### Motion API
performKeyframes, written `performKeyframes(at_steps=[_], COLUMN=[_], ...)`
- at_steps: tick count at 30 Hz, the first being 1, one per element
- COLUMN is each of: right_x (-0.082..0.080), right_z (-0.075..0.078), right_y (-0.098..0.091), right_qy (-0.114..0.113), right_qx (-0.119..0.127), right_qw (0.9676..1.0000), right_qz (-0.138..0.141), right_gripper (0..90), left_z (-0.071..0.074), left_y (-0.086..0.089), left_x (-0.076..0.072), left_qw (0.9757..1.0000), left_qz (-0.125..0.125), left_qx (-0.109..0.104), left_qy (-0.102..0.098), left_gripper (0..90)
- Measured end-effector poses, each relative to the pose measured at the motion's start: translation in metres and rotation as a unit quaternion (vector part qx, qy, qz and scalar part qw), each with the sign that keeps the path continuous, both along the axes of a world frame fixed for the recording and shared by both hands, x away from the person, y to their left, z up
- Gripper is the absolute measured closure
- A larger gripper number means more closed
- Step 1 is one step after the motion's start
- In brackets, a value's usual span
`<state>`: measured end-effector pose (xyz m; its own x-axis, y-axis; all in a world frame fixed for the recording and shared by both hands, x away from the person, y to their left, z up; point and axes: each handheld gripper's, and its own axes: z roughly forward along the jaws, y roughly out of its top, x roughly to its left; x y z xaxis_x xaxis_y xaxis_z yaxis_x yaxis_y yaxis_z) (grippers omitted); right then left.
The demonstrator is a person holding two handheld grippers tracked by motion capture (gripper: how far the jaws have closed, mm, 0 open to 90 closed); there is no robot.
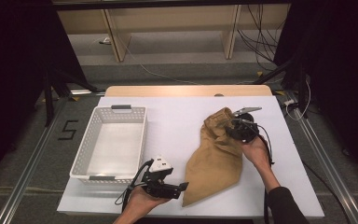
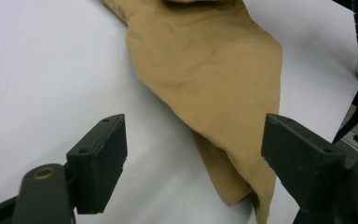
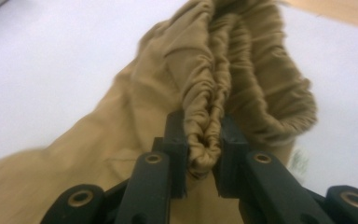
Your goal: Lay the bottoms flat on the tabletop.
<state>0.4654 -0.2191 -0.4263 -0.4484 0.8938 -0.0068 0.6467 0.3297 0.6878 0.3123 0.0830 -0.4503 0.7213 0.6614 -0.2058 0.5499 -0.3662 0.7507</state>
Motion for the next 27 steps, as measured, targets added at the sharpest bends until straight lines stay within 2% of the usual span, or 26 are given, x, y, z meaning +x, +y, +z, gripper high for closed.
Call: performKeyframes(at_steps=[4,7,10,12,17,20,23,27], right_x=[0.016,0.022,0.023,0.021,0.008,-0.005,-0.019,-0.032], right_z=[-0.001,0.000,0.001,0.003,0.017,0.025,0.025,0.019], right_y=[-0.004,-0.010,-0.018,-0.022,-0.035,-0.041,-0.044,-0.046], right_qy=[-0.005,-0.007,-0.009,-0.008,-0.019,-0.017,-0.008,0.003], right_qx=[-0.001,0.002,0.014,0.021,0.042,0.067,0.067,0.066], right_qw=[0.9999,0.9997,0.9994,0.9990,0.9980,0.9972,0.9976,0.9978], right_qz=[-0.012,-0.022,-0.031,-0.038,-0.043,-0.030,-0.016,-0.008], right_gripper=[75.6,72.4,65.9,57.1,42.8,39.0,37.2,35.9], left_z=[0.000,-0.001,0.000,0.000,0.000,0.001,0.001,0.001], left_y=[0.000,0.000,0.000,0.000,0.000,0.000,0.000,-0.001], left_x=[0.000,-0.001,0.000,-0.001,-0.001,-0.001,-0.002,-0.002], left_qw=[1.0000,1.0000,1.0000,1.0000,1.0000,1.0000,1.0000,1.0000], left_qz=[0.000,0.000,0.000,0.000,0.000,-0.001,-0.001,-0.003], left_qx=[0.000,0.000,0.000,0.001,-0.001,-0.001,0.001,-0.001], left_qy=[0.000,-0.001,0.000,-0.002,-0.002,-0.003,-0.003,-0.003], left_gripper=[22.5,22.5,22.5,22.5,22.5,22.5,22.5,22.5])
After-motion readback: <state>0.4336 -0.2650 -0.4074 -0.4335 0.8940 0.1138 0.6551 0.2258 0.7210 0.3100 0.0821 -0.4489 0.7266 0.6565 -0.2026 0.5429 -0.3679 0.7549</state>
